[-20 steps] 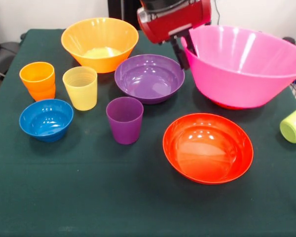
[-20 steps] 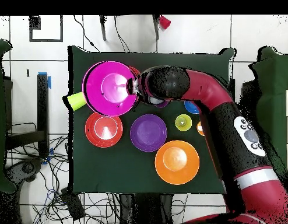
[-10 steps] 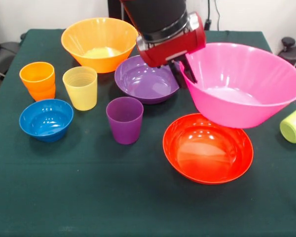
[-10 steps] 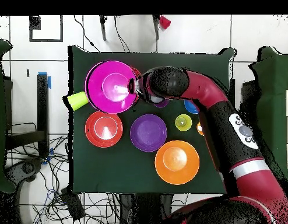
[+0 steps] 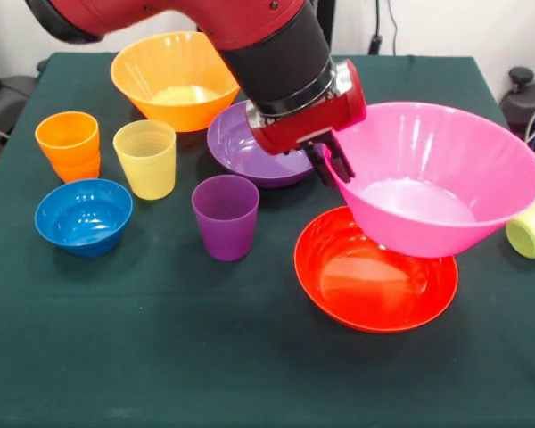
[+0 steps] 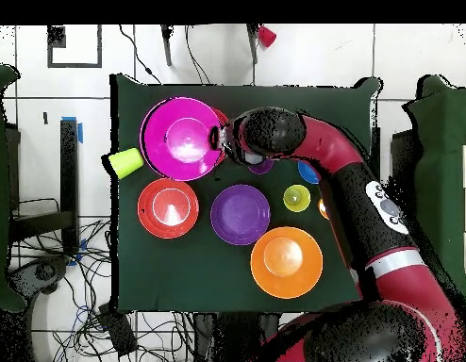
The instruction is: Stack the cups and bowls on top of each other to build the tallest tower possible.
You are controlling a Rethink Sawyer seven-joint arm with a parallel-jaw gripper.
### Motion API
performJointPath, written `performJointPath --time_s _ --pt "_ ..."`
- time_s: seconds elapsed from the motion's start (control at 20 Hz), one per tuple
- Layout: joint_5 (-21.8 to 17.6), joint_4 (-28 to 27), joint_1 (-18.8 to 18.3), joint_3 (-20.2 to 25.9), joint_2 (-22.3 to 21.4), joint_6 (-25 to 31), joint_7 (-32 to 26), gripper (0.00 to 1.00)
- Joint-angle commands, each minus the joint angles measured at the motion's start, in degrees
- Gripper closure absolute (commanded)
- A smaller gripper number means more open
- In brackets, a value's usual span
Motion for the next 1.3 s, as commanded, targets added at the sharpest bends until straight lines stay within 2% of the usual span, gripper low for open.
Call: performJointPath --time_s 0.05,0.2,0.55,0.8,1.1,1.3 --pt "-2.63 -1.36 -1.25 -0.76 3.21 -1.56 -5.03 1.0" --pt "-2.3 1.34 -2.18 0.25 2.94 -3.25 -4.36 1.0" --pt "-4.57 6.7 -4.77 2.12 4.8 -11.4 -4.51 1.0" --pt "-4.98 8.23 -3.74 1.64 4.89 -15.35 -1.33 1.0" --pt "-5.55 5.8 -1.95 1.24 3.95 -13.37 -2.94 1.0" --pt "-6.39 4.01 -1.79 0.68 4.75 -14.3 -3.25 1.0"
